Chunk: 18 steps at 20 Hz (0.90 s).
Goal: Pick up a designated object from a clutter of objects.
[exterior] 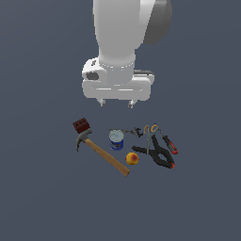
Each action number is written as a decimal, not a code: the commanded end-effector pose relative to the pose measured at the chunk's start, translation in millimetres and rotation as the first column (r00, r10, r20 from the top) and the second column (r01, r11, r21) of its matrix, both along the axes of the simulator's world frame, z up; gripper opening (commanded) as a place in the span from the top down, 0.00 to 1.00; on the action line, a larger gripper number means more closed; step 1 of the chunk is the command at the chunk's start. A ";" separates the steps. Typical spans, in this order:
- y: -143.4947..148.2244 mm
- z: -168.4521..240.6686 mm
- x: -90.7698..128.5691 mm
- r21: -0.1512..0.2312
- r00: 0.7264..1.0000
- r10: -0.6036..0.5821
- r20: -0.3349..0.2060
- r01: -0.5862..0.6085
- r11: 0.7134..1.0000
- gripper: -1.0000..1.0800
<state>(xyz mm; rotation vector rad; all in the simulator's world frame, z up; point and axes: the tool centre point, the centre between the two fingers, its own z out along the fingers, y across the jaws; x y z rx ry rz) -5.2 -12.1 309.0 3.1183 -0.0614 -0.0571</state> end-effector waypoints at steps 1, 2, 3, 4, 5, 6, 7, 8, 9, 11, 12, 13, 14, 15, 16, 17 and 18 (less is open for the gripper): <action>0.0 0.0 0.0 0.000 1.000 0.000 0.000 0.000 1.000 0.04; 0.3 0.0 -0.1 0.000 1.000 0.001 0.000 -0.001 1.000 0.04; 1.1 0.0 -0.6 -0.001 1.000 0.003 -0.001 -0.003 1.000 0.04; 2.6 -0.1 -1.3 -0.002 1.000 0.008 -0.003 -0.008 1.000 0.04; 4.5 -0.2 -2.3 -0.004 1.000 0.013 -0.005 -0.013 1.000 0.04; 7.0 -0.3 -3.5 -0.006 1.000 0.021 -0.007 -0.021 1.000 0.04; 9.9 -0.4 -5.0 -0.008 1.000 0.030 -0.010 -0.030 1.000 0.04; 12.5 -0.4 -6.4 -0.011 0.999 0.038 -0.013 -0.038 0.999 0.04; 14.5 -0.4 -7.4 -0.012 0.999 0.044 -0.015 -0.044 0.999 0.04; 16.8 -0.3 -8.7 -0.014 0.999 0.051 -0.018 -0.051 0.999 0.04; 17.2 -0.3 -8.8 -0.015 0.998 0.052 -0.018 -0.052 0.999 0.04; 17.0 -0.3 -8.7 -0.014 0.999 0.051 -0.018 -0.052 0.999 0.04; 16.2 -0.4 -8.4 -0.014 0.999 0.049 -0.017 -0.049 0.999 0.04; 15.5 -1.0 -8.2 -0.013 0.999 0.047 -0.017 -0.047 0.999 0.04; 14.6 -2.2 -8.2 -0.013 0.999 0.043 -0.017 -0.043 0.999 0.04; 13.3 -3.9 -8.1 -0.012 0.999 0.038 -0.016 -0.038 0.999 0.04; 11.5 -6.0 -7.9 -0.010 0.999 0.031 -0.016 -0.032 0.999 0.04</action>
